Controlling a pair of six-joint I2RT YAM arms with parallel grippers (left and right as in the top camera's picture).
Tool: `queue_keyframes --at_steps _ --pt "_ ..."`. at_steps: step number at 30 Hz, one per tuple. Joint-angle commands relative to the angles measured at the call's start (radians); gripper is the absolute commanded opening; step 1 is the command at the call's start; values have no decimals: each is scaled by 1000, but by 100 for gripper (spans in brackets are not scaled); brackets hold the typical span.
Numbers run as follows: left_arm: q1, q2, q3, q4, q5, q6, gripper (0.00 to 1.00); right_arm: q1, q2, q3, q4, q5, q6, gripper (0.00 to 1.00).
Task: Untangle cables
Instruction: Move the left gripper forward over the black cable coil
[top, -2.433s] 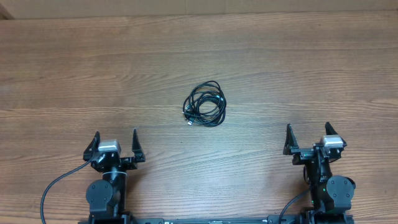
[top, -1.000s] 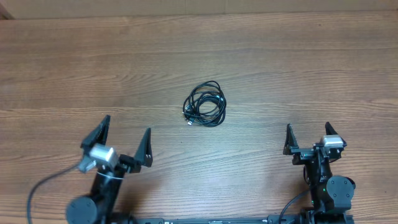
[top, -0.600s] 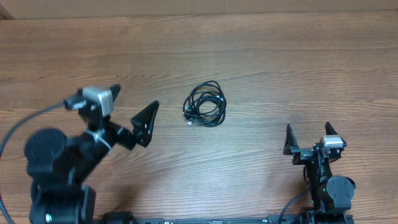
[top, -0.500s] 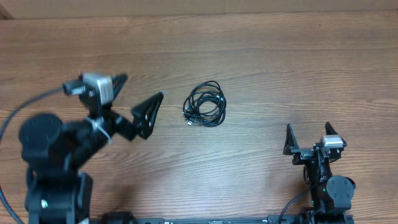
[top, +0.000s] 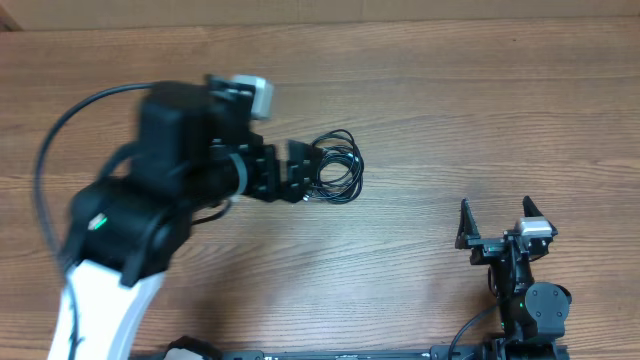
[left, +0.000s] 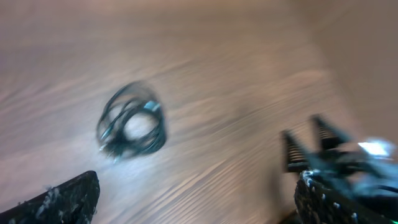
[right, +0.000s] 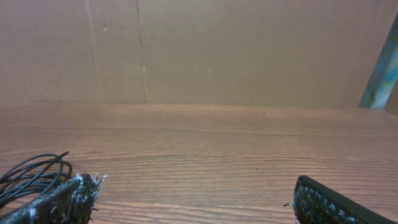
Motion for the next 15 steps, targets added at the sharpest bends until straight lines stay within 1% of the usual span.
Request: queue_keyframes --at_steps 1,5,8,11,15 --pt "-47 106 28 -19 -267 -47 100 5 -7 -10 5 2 3 100" --pt "-44 220 28 -15 -197 -47 99 5 -7 -10 5 2 3 100" --pt "-45 267 28 -18 -193 -48 100 5 -7 -10 5 2 3 100" --pt "-45 307 28 -31 -149 -47 100 5 -7 -10 5 2 3 100" --pt "-44 338 28 -45 -198 -46 100 5 -7 -10 5 2 3 100"
